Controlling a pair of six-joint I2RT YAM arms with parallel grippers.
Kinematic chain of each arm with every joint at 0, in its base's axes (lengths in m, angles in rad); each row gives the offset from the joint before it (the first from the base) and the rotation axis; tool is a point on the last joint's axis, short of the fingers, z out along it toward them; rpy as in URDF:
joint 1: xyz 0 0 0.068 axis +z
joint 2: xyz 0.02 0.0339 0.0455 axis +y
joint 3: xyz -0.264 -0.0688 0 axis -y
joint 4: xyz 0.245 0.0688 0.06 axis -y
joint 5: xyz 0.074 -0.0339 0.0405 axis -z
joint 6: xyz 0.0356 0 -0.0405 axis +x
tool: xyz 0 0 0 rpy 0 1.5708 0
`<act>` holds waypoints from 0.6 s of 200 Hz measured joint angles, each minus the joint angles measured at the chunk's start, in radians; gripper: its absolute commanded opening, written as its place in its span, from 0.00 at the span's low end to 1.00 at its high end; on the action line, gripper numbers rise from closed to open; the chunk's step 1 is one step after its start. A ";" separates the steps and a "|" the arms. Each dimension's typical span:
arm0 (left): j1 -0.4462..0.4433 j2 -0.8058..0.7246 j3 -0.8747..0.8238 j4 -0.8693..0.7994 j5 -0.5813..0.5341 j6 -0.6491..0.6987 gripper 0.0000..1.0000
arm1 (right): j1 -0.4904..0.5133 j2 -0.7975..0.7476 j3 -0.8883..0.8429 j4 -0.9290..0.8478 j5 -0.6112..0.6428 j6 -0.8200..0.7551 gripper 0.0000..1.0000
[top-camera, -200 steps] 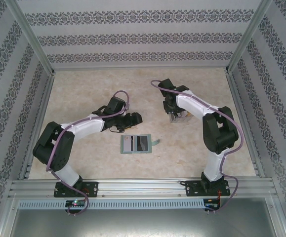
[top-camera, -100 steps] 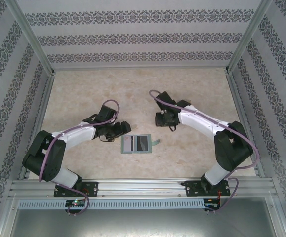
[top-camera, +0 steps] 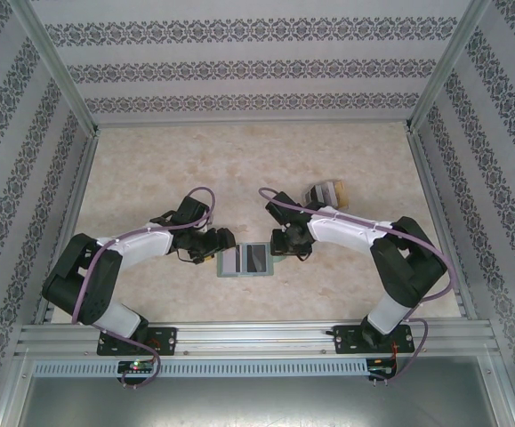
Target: Put the credit cards into the card holder
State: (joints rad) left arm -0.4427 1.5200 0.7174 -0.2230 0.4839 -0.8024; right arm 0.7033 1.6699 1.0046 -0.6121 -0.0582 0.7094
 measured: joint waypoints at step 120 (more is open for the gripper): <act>0.013 0.019 0.000 0.064 0.108 -0.019 0.57 | 0.019 0.029 -0.015 0.064 -0.056 0.034 0.03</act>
State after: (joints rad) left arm -0.4301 1.5394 0.7177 -0.1589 0.5915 -0.8211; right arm 0.7227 1.6993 0.9894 -0.5480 -0.1139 0.7429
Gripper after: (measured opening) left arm 0.596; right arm 0.068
